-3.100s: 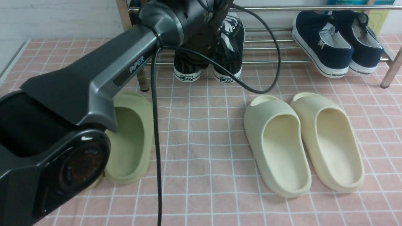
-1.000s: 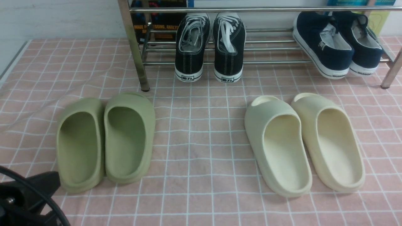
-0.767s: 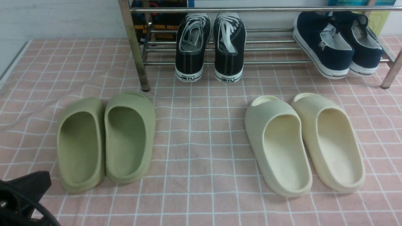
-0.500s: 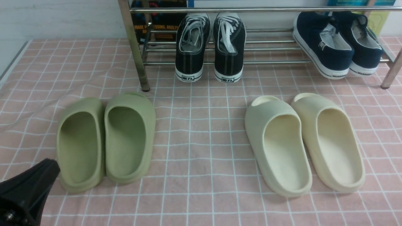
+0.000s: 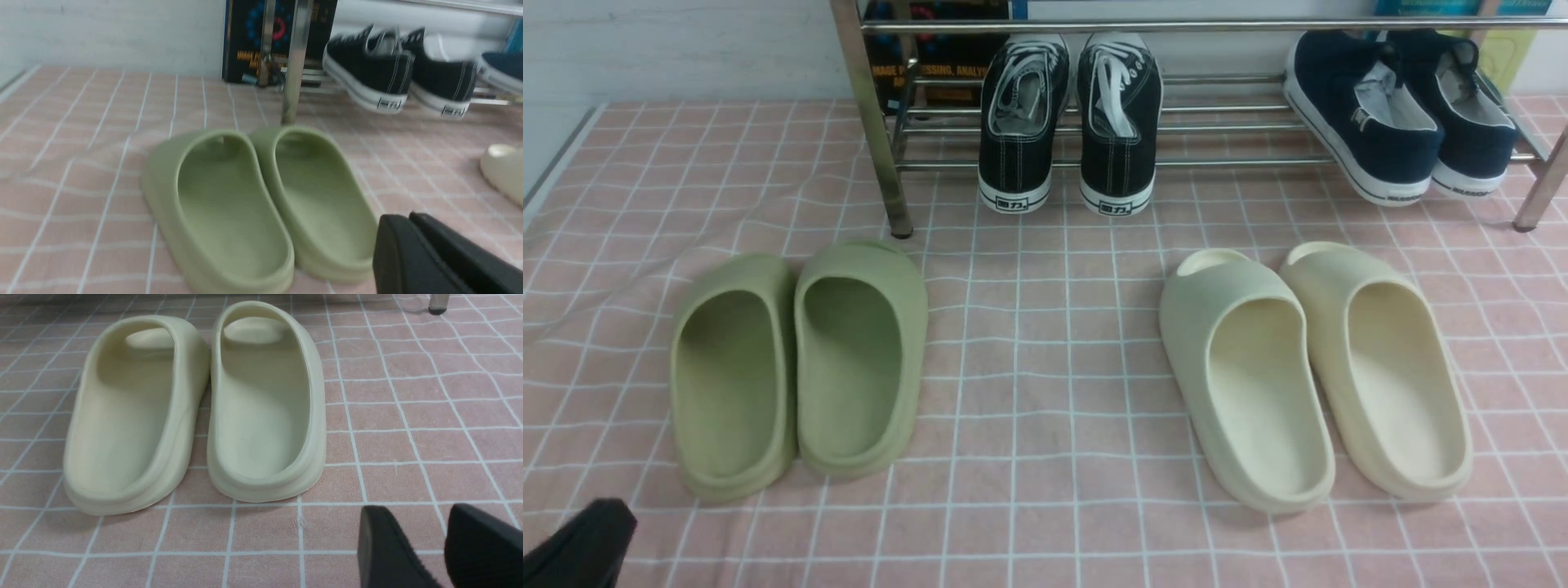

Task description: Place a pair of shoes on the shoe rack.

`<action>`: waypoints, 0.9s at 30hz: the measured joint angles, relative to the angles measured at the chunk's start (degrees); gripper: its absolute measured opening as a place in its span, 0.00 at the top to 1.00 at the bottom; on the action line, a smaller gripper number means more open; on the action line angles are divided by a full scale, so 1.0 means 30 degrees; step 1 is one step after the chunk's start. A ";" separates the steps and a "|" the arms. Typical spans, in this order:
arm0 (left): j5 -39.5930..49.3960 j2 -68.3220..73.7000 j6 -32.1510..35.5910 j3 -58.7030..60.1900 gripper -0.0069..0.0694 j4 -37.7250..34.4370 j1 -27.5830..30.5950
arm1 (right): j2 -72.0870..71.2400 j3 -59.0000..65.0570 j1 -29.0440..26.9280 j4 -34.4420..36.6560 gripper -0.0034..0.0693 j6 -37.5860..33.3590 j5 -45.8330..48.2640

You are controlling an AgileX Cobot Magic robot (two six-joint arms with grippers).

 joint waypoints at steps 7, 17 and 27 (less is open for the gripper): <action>0.4033 -0.0089 0.2084 -0.0065 0.86 -0.2353 0.0584 | 0.0000 0.0000 0.0000 0.0000 0.62 0.0000 0.0000; 0.4173 -0.0089 0.4650 -0.0102 0.86 -0.2622 0.1869 | 0.0000 0.0000 0.0000 0.0000 0.62 0.0000 0.0000; 0.4195 -0.0089 0.4836 -0.0102 0.86 -0.2750 0.1869 | 0.0000 0.0000 0.0000 0.0000 0.62 0.0000 0.0000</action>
